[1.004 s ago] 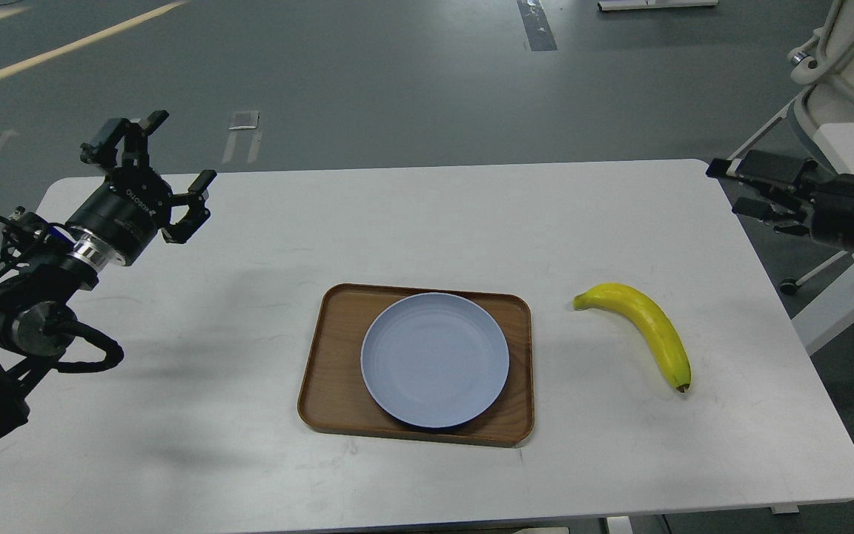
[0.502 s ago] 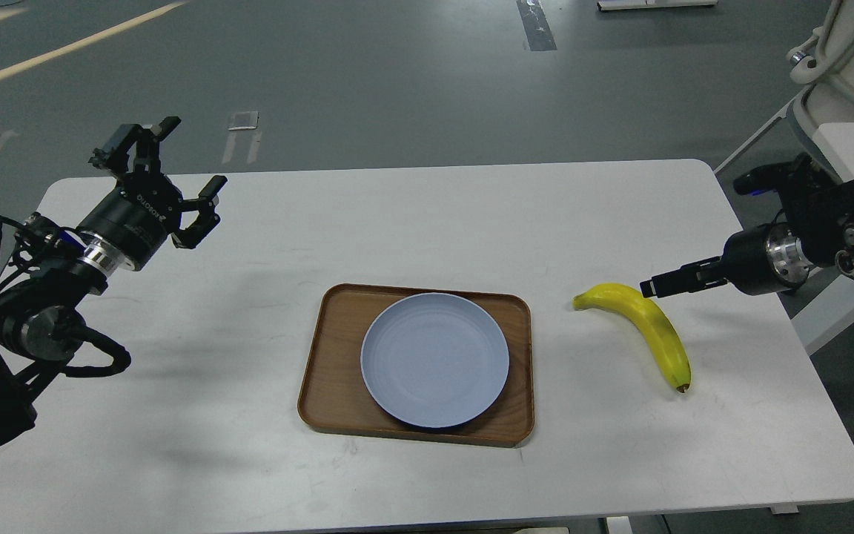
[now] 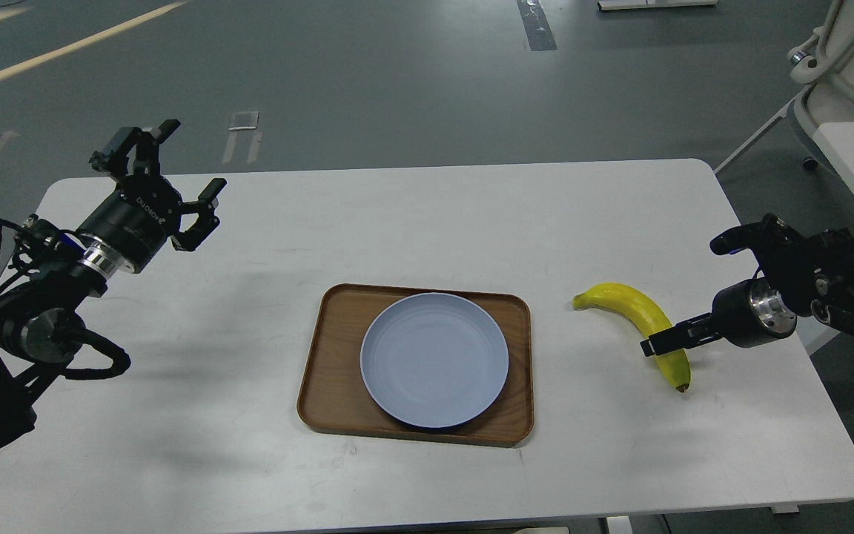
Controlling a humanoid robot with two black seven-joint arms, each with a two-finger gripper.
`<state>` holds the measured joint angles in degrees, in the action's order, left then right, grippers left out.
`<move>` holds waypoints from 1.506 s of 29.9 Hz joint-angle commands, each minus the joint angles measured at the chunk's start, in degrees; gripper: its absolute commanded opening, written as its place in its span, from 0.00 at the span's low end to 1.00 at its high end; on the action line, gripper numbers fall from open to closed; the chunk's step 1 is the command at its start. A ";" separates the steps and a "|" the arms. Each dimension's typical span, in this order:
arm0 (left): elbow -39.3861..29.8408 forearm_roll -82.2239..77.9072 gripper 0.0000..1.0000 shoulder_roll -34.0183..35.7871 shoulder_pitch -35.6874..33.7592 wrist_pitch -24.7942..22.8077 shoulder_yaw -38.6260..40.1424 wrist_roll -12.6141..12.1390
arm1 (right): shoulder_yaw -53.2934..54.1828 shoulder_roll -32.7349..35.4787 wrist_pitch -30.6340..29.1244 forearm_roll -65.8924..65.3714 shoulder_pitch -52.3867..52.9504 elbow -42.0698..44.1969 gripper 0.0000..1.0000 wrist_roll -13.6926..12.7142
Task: Place banana on plate with both arms
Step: 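Lift the banana with the right gripper and carry it over the plate, then release the banana onto the plate and raise the right gripper away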
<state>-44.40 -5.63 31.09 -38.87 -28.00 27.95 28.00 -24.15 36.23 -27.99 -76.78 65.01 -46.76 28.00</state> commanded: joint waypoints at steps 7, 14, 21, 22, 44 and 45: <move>-0.08 0.09 0.98 -0.15 0.02 0.00 0.08 0.00 | -0.02 0.15 -0.01 0.05 0.38 -0.18 0.00 0.00; -0.08 0.09 0.98 -0.07 0.02 0.00 0.17 0.00 | 0.07 1.91 -0.01 0.05 4.59 -1.58 0.00 0.00; -0.16 0.09 0.98 0.20 -0.16 0.00 0.26 0.00 | 0.42 1.74 -0.01 0.49 16.55 -5.89 0.00 0.00; -0.25 0.09 0.98 0.28 -0.16 0.00 0.26 0.00 | 0.33 0.78 -0.01 0.75 17.42 -5.98 0.00 0.00; -0.60 0.27 0.98 0.73 -0.33 0.00 0.35 0.00 | -8.19 -34.38 -0.01 11.12 15.50 2.20 0.19 0.00; -0.60 0.26 0.98 0.81 -0.33 0.00 0.35 0.00 | -8.80 -34.91 -0.01 11.12 15.24 2.20 0.26 0.00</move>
<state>-45.01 -5.34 31.76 -39.20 -28.00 28.31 28.01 -32.25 2.74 -27.99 -65.88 80.72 -44.85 28.00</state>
